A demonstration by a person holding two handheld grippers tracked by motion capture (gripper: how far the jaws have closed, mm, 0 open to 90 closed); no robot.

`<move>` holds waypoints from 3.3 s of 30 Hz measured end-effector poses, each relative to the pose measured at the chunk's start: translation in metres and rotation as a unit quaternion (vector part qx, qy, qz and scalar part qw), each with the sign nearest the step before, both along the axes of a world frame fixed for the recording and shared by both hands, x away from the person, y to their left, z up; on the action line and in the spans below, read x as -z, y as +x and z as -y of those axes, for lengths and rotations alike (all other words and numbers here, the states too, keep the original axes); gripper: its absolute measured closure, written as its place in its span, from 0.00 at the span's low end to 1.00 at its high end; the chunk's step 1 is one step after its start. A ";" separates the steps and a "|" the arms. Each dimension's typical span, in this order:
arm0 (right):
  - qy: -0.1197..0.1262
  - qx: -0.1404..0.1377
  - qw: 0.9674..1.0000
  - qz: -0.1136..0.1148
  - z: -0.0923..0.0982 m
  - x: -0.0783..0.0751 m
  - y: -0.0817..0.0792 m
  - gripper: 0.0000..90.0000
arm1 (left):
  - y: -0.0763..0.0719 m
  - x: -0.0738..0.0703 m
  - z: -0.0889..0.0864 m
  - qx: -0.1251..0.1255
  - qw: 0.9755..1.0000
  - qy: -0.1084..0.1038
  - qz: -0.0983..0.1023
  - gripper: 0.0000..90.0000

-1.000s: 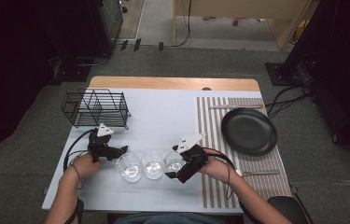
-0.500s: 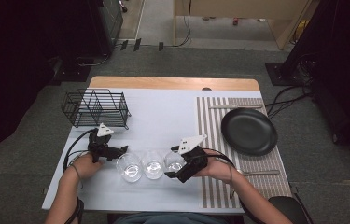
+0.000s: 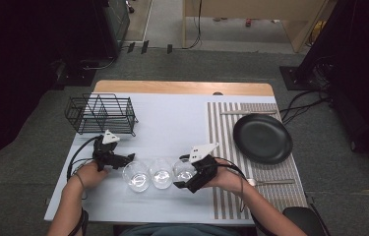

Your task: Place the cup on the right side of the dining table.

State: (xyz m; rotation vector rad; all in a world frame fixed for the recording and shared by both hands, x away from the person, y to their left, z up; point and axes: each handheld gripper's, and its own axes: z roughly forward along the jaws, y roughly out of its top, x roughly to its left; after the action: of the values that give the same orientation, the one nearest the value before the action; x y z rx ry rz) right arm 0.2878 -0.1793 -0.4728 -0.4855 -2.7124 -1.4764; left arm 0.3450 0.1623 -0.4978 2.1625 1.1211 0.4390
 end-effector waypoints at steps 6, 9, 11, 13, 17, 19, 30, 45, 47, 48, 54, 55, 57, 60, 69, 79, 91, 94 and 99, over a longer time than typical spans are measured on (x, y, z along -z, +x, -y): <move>-0.007 -0.009 1.000 0.007 -0.001 0.004 -0.002 0.09 | 0.000 0.000 0.000 0.000 1.000 0.000 0.000 0.00; -0.006 -0.007 1.000 0.014 -0.002 0.006 -0.002 0.15 | 0.000 0.000 0.000 0.000 1.000 0.000 0.000 0.00; -0.004 -0.010 1.000 0.023 -0.002 0.006 -0.004 0.17 | 0.000 0.000 0.000 0.000 1.000 0.000 0.000 0.00; -0.002 -0.015 1.000 0.027 -0.001 0.005 -0.005 0.20 | 0.000 0.000 0.000 0.000 1.000 0.000 0.000 0.00; -0.002 -0.016 0.999 0.033 -0.001 0.005 -0.005 0.20 | 0.000 0.000 0.000 0.000 1.000 0.000 0.000 0.00; -0.004 -0.017 0.999 0.034 -0.001 0.005 -0.005 0.20 | 0.000 0.000 0.000 0.000 1.000 0.000 0.000 0.00; -0.003 -0.019 0.999 0.038 -0.001 0.005 -0.005 0.21 | 0.000 0.000 0.000 0.000 1.000 0.000 0.000 0.00; -0.012 -0.034 0.999 0.040 -0.001 0.004 -0.006 0.21 | 0.000 0.000 0.000 0.000 1.000 0.000 0.000 0.00; -0.013 -0.033 0.999 0.038 -0.001 0.003 -0.006 0.21 | 0.000 0.000 0.000 0.000 1.000 0.000 0.000 0.00; -0.014 -0.033 0.999 0.038 -0.001 0.003 -0.006 0.21 | 0.000 0.000 0.000 0.000 1.000 0.000 0.000 0.00; -0.018 -0.041 0.998 0.037 0.000 0.003 -0.005 0.21 | 0.000 0.000 0.000 0.000 1.000 0.001 0.000 0.00; -0.016 -0.041 0.998 0.036 0.001 0.003 -0.004 0.21 | 0.000 0.000 0.000 0.000 1.000 0.001 -0.001 0.00; -0.014 -0.039 0.999 0.033 0.002 0.003 -0.004 0.21 | 0.000 0.000 0.000 0.000 1.000 0.000 0.000 0.00; -0.016 -0.039 0.999 0.030 0.003 0.002 -0.004 0.21 | 0.000 0.000 0.000 0.000 1.000 -0.001 0.002 0.00; -0.022 -0.034 0.999 0.027 0.005 0.001 -0.002 0.21 | -0.001 0.001 -0.001 0.000 1.000 -0.003 0.004 0.00; -0.023 -0.024 0.999 0.028 0.006 -0.001 0.000 0.21 | -0.001 0.001 -0.001 -0.002 1.000 -0.004 0.004 0.00; -0.026 -0.022 0.999 0.031 0.008 -0.003 0.001 0.21 | -0.001 0.001 -0.001 0.000 1.000 -0.003 0.004 0.00; -0.030 -0.023 0.999 0.029 0.008 -0.002 0.002 0.21 | -0.001 0.001 -0.001 0.000 1.000 -0.003 0.004 0.00; -0.032 -0.019 0.999 0.031 0.008 -0.002 0.003 0.21 | -0.001 0.001 -0.001 0.000 1.000 -0.003 0.004 0.00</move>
State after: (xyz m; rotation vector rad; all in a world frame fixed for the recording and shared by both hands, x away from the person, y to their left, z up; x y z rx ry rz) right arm 0.2904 -0.1875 -0.4709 -0.3938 -2.8066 -1.4224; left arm 0.3440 0.1629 -0.4986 2.1545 1.1176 0.4437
